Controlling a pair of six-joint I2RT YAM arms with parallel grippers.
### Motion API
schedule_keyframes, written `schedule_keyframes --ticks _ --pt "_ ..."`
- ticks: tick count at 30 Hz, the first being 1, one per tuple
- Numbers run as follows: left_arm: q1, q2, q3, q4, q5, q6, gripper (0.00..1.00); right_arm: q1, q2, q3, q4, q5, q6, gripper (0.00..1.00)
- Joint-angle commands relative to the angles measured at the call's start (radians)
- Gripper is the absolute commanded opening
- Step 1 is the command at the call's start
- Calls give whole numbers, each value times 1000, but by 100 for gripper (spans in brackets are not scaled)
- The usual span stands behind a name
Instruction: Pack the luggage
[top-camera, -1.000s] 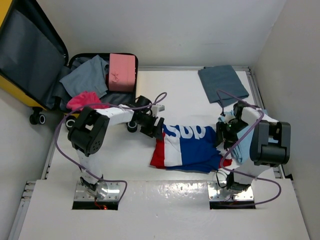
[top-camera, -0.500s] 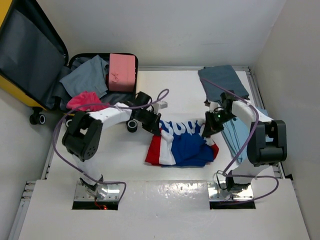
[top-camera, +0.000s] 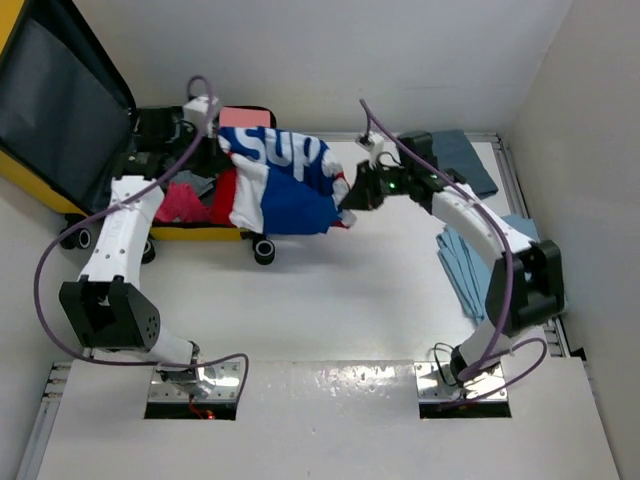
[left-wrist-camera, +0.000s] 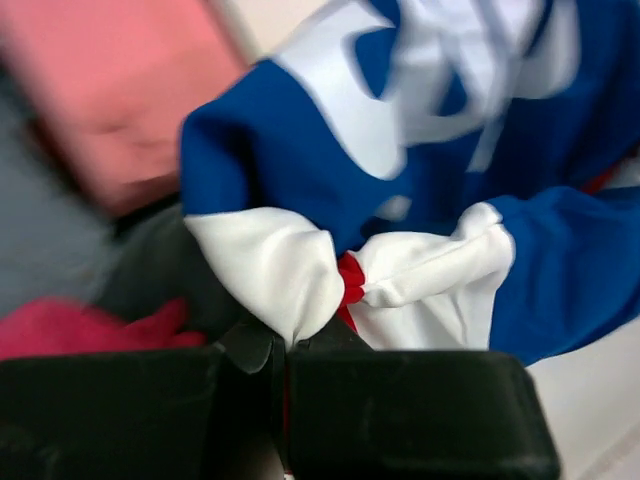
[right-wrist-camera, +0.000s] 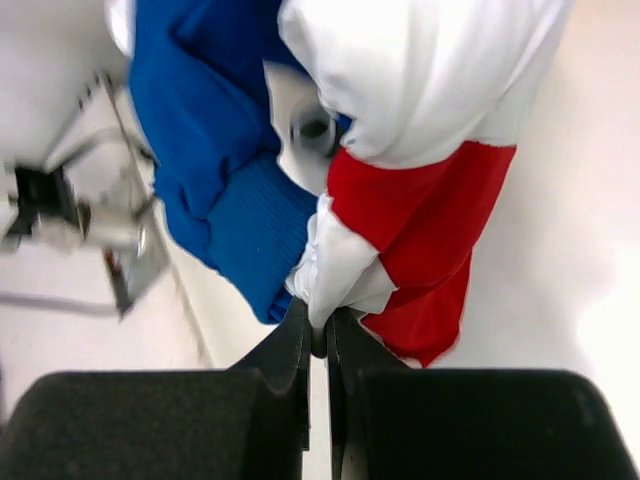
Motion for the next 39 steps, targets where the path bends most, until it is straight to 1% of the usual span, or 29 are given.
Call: schedule_keyframes --ticks 1,2,3,4,5,7,8,9,10,11,12,14,15,16,17,18,20,22,24,28,31,35,36,37,39 --pt "136 27 63 -1 -111 52 0 56 100 96 353 33 131 0" --pt "168 41 63 19 -134 43 0 67 188 144 387 47 177 0" --pt "226 41 63 44 -166 32 0 87 215 190 413 60 194 0" --pt "251 54 51 67 -195 32 0 104 274 211 465 84 209 0" --pt "274 54 37 117 -215 32 0 116 301 283 499 93 228 0" --pt "334 99 37 142 -258 42 0 144 409 339 524 106 264 0" --pt "351 116 51 142 -274 43 0 167 443 392 529 106 277 0" --pt "367 135 51 142 -284 70 0 175 510 441 536 107 312 0" --pt "392 164 51 154 -303 81 0 184 532 460 541 101 312 0" --pt "402 178 51 176 -317 81 0 211 551 506 549 109 312 0" --pt "402 193 51 193 -336 95 0 219 597 514 556 113 324 0" --pt "411 244 60 220 -386 109 0 248 629 555 562 121 330 0" --pt "411 262 60 249 -395 119 0 255 676 607 561 121 346 0" --pt "420 299 75 288 -445 139 0 273 722 639 558 135 352 0" --pt "420 299 89 288 -476 148 0 278 723 640 558 141 361 0" --pt "420 336 101 321 -498 158 0 287 750 694 558 144 366 0" --pt "442 400 161 332 -525 173 0 301 785 763 553 165 370 0" --pt "442 434 204 354 -553 194 0 319 821 787 561 185 369 0" --pt "442 481 226 365 -542 205 0 330 850 811 578 219 373 0" --pt "431 522 226 389 -519 248 0 337 868 792 582 273 367 0" --pt "422 534 203 389 -434 248 0 328 885 778 526 313 355 0" --pt "413 485 111 380 -351 259 0 308 899 770 447 327 338 0" --pt "413 471 91 353 -323 259 0 310 890 769 417 334 334 0" --pt "413 457 68 342 -300 259 0 301 872 737 409 339 320 0" --pt "394 413 -16 342 -309 259 0 290 853 710 391 359 314 0"
